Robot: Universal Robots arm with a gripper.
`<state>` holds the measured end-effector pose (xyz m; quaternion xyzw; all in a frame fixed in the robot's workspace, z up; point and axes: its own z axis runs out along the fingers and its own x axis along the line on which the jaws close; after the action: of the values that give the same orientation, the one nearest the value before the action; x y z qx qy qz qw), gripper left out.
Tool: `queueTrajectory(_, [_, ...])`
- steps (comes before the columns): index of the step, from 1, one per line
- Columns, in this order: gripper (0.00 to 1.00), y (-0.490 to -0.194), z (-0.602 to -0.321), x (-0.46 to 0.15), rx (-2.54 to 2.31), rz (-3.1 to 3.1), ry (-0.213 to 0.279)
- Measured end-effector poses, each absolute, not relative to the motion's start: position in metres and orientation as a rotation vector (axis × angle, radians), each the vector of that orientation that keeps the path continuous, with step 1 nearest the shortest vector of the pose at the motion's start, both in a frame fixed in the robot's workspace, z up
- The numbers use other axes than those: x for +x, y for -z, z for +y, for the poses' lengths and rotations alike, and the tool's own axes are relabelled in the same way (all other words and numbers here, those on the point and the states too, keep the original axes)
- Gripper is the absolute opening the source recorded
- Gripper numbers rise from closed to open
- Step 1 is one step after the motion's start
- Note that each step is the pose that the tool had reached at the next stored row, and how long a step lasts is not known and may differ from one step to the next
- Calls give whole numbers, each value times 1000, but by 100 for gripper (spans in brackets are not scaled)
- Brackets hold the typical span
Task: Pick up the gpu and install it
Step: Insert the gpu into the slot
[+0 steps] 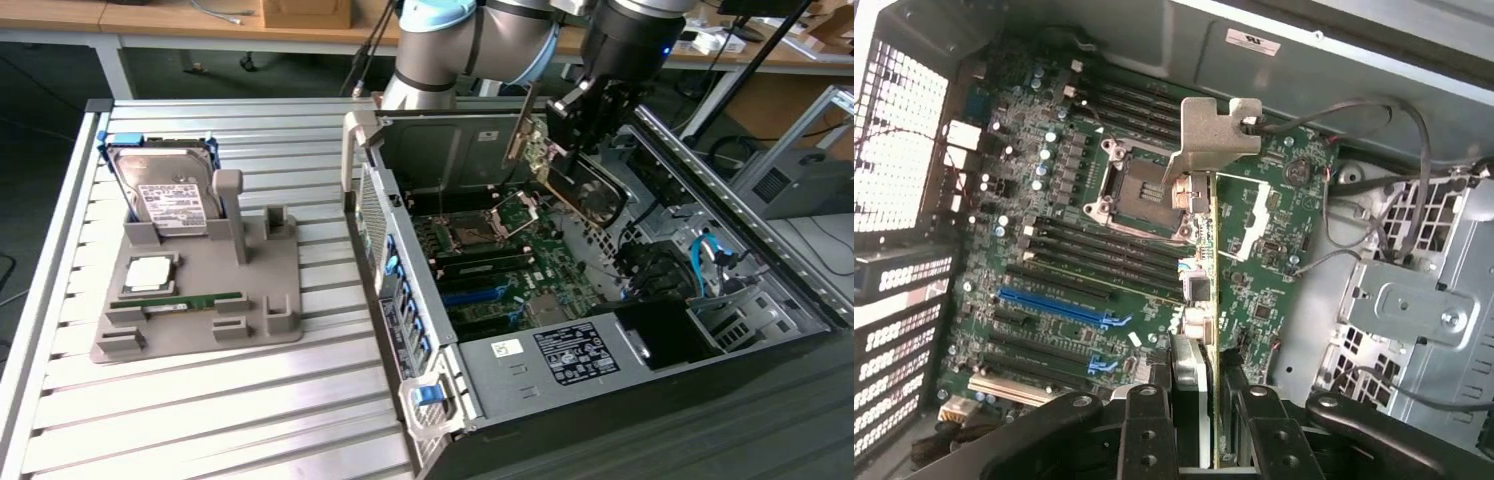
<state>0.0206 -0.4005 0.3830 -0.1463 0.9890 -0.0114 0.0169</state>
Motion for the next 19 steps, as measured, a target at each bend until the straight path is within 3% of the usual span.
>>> queueTrajectory(19, [30,-383,-401,21,-654,3037,32])
